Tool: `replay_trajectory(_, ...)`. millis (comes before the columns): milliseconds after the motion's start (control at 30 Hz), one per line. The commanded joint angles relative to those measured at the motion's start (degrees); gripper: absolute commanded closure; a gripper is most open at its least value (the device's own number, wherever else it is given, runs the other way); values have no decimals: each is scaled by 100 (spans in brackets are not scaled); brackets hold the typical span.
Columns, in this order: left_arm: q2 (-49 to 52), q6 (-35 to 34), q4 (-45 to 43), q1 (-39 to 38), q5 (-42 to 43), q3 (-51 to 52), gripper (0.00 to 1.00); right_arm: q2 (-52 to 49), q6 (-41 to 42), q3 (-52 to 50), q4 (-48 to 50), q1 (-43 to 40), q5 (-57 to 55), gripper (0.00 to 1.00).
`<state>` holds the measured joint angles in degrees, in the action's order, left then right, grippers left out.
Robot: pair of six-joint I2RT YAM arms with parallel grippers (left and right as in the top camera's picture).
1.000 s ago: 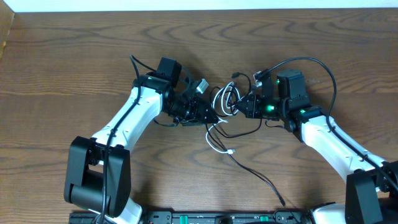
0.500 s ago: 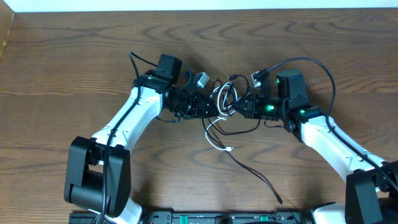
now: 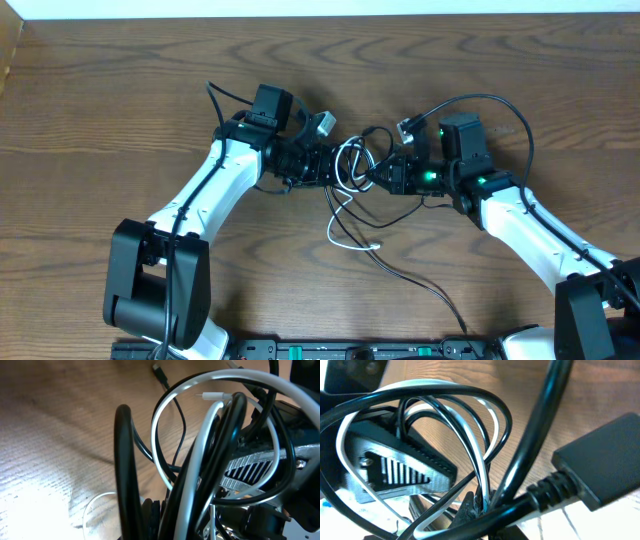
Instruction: Untangle cables
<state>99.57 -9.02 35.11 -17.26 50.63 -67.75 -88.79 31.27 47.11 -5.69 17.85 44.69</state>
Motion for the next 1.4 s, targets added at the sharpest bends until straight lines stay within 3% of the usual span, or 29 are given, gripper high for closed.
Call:
replay_trajectory(0, -109, -2, 214, 42, -229, -59, 92, -26, 39, -9, -289, -31, -413, 99)
replay_trajectory(133, -109, 20, 385, 42, -376, -59, 91, -26, -4, -9, -479, -133, -511, 99)
replay_trajectory(167, -109, 17, 387, 42, -372, -59, 83, -26, -4, -9, -476, -138, -511, 99)
replay_trajectory(233, -109, 17, 385, 42, -350, -59, 48, -26, -4, -9, -459, -136, -511, 99)
replay_trajectory(267, -109, 17, 387, 42, -337, -59, 41, -26, -4, -9, -459, -136, -514, 99)
replay_trajectory(333, -109, 20, 424, 42, -330, -59, 36, -26, -4, -9, -457, -142, -533, 99)
replay_trajectory(633, -109, 446, 831, 42, -385, -59, 36, -26, 348, -9, -398, -361, -614, 99)
replay_trajectory(833, -109, 586, 1154, 42, -979, -42, 37, -26, 404, -9, -162, -562, -382, 99)
replay_trajectory(1367, -107, 577, 149, 42, -979, 4, 38, -26, 208, -9, -138, -575, 420, 99)
